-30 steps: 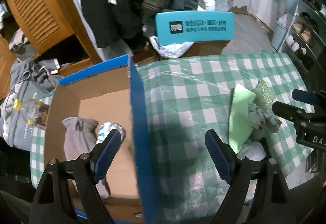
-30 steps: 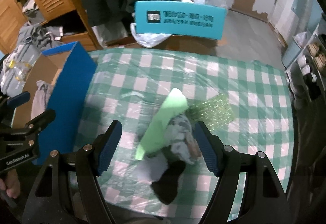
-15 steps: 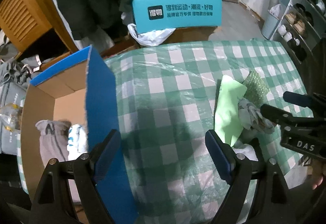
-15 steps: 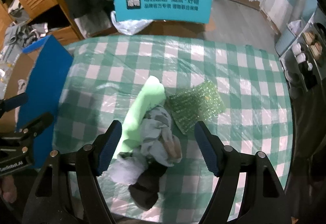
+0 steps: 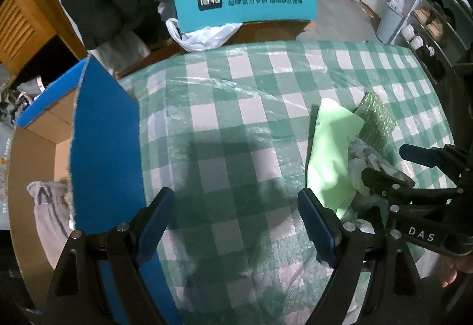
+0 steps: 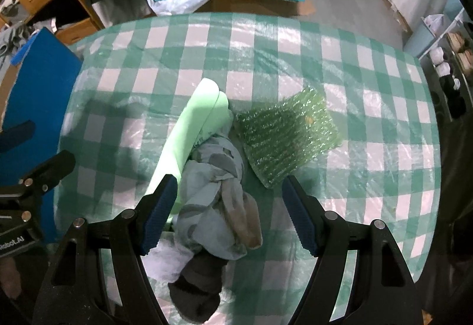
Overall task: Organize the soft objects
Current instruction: 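Move both tools back toward the green foam and grey cloth bundle, then grasp the grey cloth bundle with the right gripper while the left gripper grasps the green foam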
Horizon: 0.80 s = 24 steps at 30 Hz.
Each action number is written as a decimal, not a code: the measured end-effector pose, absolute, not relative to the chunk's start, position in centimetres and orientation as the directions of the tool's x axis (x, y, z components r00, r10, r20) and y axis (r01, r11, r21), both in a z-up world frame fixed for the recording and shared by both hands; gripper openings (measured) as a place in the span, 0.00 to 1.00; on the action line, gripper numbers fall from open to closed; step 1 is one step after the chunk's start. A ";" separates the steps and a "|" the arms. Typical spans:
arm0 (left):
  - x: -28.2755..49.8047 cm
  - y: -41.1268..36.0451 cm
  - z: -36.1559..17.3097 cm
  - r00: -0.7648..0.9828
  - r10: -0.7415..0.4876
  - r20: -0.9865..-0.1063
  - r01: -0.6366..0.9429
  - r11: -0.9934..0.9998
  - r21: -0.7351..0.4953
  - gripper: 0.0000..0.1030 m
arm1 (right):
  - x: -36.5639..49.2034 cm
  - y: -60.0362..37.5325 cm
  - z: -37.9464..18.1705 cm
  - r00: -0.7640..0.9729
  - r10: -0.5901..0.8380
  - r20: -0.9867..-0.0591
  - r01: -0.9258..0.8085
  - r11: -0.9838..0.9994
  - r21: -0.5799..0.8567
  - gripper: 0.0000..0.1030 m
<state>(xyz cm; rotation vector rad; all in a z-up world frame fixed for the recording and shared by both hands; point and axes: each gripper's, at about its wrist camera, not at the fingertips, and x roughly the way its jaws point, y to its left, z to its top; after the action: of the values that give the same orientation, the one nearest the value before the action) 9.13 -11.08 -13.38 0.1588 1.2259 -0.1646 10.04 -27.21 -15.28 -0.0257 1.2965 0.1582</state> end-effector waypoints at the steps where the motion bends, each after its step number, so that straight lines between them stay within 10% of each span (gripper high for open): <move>1: 9.2 -11.2 -13.7 0.323 -0.039 -0.946 0.215 0.976 0.032 0.84 | 10.1 -27.1 -15.5 0.256 0.103 -0.961 -0.133 0.989 0.071 0.72; 5: 9.4 -11.3 -14.4 0.307 -0.037 -0.951 0.218 0.975 0.033 0.84 | 10.3 -26.7 -16.2 0.239 0.097 -0.966 -0.147 0.987 0.062 0.71; 17: 9.5 -12.2 -15.2 0.277 -0.058 -0.959 0.236 0.972 0.010 0.84 | 10.1 -26.8 -18.0 0.176 0.079 -0.981 -0.167 0.985 0.050 0.23; 24: 9.3 -13.5 -15.3 0.260 -0.099 -0.961 0.254 0.967 -0.031 0.84 | 9.4 -27.6 -16.2 0.220 0.114 -0.969 -0.149 0.985 0.082 0.20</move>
<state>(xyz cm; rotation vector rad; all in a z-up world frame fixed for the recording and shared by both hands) 9.28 -13.45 -15.31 0.1396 1.2872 -0.2404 9.44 -27.59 -16.19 -0.0301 1.3372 0.1817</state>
